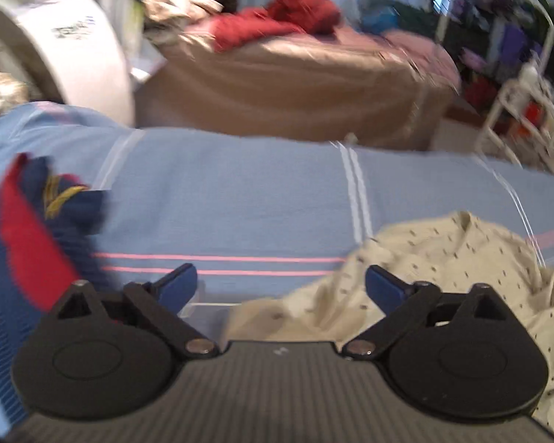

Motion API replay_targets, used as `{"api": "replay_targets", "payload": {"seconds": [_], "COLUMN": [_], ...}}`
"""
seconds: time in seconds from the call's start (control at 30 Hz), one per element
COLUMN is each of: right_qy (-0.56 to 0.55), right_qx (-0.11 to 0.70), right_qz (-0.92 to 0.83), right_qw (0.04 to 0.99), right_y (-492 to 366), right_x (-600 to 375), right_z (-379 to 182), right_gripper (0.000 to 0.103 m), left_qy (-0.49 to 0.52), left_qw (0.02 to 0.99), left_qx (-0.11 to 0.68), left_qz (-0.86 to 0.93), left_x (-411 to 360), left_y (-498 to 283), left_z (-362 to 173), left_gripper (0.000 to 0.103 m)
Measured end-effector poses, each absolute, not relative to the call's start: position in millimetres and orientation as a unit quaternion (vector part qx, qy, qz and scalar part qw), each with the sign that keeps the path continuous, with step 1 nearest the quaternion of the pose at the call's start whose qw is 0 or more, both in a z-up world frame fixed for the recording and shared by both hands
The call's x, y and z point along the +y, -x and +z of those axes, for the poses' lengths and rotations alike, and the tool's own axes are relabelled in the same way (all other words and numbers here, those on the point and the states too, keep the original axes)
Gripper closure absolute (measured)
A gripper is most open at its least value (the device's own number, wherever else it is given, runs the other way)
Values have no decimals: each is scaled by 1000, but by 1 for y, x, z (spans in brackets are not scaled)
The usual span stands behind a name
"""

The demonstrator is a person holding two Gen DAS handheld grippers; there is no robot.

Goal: Fold small clothes

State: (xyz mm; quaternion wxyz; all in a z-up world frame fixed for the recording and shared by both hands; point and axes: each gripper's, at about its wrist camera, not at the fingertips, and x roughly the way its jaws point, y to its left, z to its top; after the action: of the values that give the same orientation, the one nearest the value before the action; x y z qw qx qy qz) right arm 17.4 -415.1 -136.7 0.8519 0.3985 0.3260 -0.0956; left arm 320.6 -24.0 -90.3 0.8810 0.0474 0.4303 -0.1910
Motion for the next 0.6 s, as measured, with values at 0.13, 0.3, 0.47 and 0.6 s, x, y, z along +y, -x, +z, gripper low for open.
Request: {"api": "replay_targets", "payload": {"seconds": [0.13, 0.3, 0.47, 0.6], "right_qy": [-399, -409, -418, -418], "right_qx": [327, 329, 327, 324], "right_qz": [-90, -108, -114, -108], "right_qw": [852, 844, 840, 842], "right_y": [-13, -3, 0, 1], "right_x": [-415, -425, -430, -428], "right_z": [-135, -141, -144, -141], "right_gripper": [22, 19, 19, 19], "left_qy": [-94, -122, -79, -112], "left_qw": [841, 834, 857, 881], "left_qx": [492, 507, 488, 450], "left_qz": [-201, -181, -149, -89], "left_x": [-68, -72, -47, -42], "left_y": [-339, -341, -371, -412], "left_z": [-129, -150, -125, -107], "left_gripper": [43, 81, 97, 98]}}
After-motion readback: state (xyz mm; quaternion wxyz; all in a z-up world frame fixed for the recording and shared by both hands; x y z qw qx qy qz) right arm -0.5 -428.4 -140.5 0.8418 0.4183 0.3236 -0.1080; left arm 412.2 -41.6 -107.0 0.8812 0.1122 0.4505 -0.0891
